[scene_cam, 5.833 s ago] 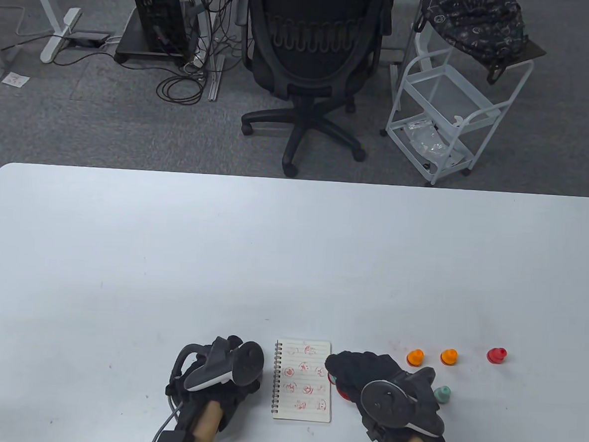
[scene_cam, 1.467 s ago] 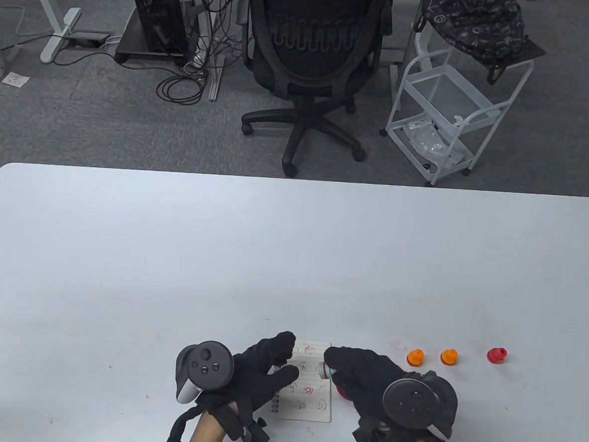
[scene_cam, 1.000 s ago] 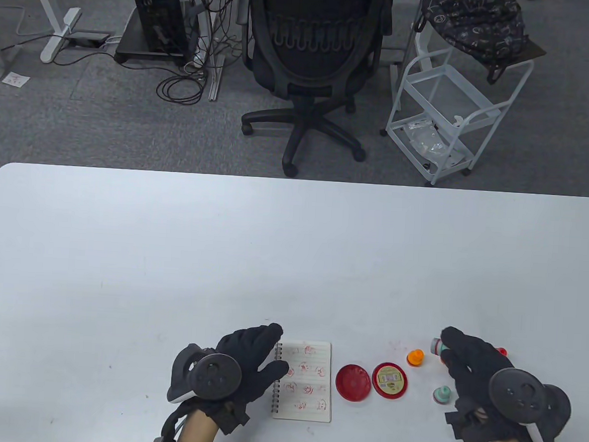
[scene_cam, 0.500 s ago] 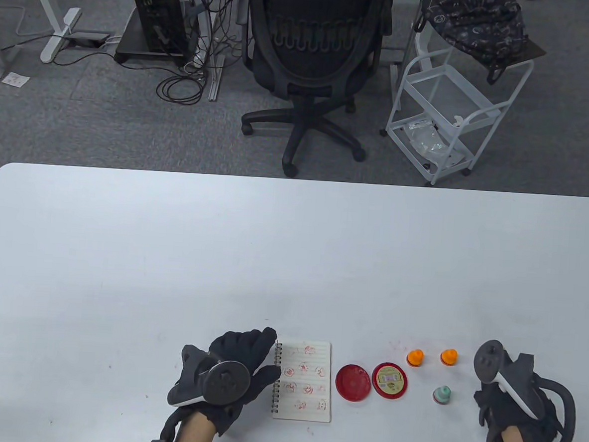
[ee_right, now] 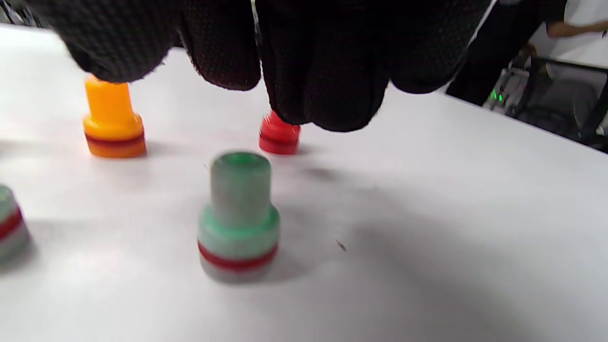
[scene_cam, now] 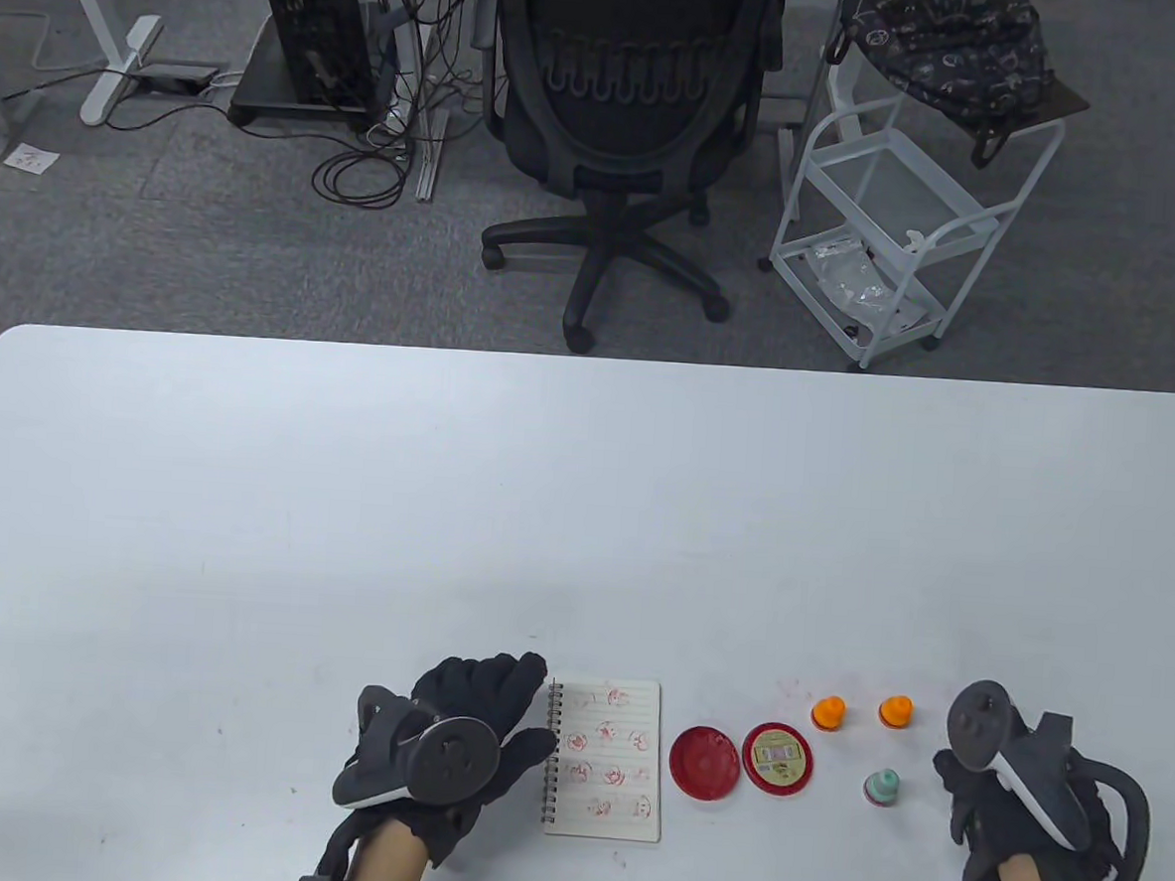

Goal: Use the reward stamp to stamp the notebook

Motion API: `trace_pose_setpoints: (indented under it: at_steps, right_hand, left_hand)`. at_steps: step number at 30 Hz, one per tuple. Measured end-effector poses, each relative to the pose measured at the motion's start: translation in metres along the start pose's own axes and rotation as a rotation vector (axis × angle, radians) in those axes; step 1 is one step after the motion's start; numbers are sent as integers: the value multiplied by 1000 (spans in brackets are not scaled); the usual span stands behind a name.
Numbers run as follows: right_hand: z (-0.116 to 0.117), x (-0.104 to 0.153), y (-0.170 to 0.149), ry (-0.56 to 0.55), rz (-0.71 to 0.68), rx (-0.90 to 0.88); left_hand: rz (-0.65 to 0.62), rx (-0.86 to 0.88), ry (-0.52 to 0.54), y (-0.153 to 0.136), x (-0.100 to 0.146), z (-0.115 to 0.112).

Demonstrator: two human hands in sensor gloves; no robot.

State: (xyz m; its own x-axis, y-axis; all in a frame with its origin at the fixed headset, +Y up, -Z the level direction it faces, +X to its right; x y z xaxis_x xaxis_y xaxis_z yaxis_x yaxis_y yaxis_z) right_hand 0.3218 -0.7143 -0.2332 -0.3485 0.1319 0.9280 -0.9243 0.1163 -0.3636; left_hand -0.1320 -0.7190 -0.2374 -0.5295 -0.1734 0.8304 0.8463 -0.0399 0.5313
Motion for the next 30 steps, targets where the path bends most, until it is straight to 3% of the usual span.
trace_pose_setpoints:
  at_steps: [4, 7, 12, 14, 17, 21, 25, 27, 30]
  right_hand:
    - [-12, 11, 10, -172, -101, -86]
    - [-16, 17, 20, -228, -186, -178]
    - [-21, 27, 48, -170, -316, -282]
    - [-23, 31, 60, -169, -363, -267]
    - [-25, 37, 81, -195, -431, -254]
    - [-20, 38, 105, -111, -453, -204]
    - [-8, 43, 121, -156, -503, -247]
    - [-5, 44, 126, -111, -514, -194]
    - [-4, 44, 131, -130, -524, -171]
  left_hand:
    - [15, 5, -40, -2, 2, -2]
    - [31, -17, -88, -4, 2, -1]
    - [24, -200, -230, -17, 10, 7]
    - [46, -243, -231, -26, 19, 8]
    - [106, -213, -191, -39, 34, 5]
    - [158, -215, -201, -52, 48, -1]
    - [220, -205, -157, -62, 58, 9]
    - [235, -203, -118, -64, 61, 17]
    - [229, -265, -102, -67, 61, 21]
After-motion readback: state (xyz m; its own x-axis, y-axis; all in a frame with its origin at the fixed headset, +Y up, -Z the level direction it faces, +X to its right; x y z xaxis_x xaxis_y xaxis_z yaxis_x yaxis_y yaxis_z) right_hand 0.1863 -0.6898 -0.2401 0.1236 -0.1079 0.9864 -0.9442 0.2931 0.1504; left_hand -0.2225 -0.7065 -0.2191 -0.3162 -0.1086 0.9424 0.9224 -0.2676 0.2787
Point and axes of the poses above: the tracker on the back of each hand, its own y axis roughly to the thumb side, its own x axis roughly from the fingertips to the wrist, z = x × y, the point moved 2 cm from there along -x, roughly from the wrist to the fingertips, and after that the axes turned 15 degrees about -x, right-handed, at the moved point
